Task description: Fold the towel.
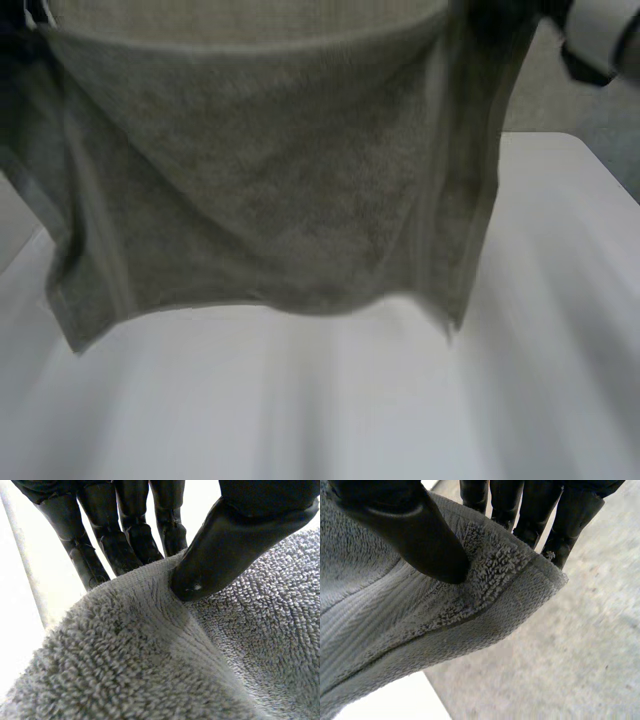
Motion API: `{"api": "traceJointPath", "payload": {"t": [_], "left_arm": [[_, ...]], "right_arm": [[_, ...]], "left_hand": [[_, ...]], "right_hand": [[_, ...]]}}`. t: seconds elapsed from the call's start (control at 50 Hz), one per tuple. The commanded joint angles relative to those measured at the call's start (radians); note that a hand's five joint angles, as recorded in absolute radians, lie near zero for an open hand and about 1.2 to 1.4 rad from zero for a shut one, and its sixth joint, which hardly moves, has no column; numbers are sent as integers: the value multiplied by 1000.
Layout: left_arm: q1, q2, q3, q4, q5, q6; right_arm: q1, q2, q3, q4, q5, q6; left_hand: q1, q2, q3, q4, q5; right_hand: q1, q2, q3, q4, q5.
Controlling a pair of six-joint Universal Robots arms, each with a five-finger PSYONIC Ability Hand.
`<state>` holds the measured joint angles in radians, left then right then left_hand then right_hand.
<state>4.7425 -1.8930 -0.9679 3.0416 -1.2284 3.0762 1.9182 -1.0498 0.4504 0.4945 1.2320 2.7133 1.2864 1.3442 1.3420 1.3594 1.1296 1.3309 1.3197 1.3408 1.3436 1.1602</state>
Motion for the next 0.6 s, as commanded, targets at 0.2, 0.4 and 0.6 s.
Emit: {"api": "traceJointPath", "payload": {"t": [0.2,0.4,0.6], "left_arm": [[-95,-336,487,9,-134,4],[-125,-287,650,51,-146,-7],[-116,-268,288,88,-102,4]], "right_arm": [[71,277,-274,-338,257,-260],[67,191,-308,-507,248,-179],[51,204,-109,-216,43,-181]], "left_hand": [[110,52,54,37,92],[110,52,54,37,92],[110,52,54,37,92]], "right_hand": [[65,77,55,53,62],[65,77,55,53,62],[65,77,55,53,62]]}}
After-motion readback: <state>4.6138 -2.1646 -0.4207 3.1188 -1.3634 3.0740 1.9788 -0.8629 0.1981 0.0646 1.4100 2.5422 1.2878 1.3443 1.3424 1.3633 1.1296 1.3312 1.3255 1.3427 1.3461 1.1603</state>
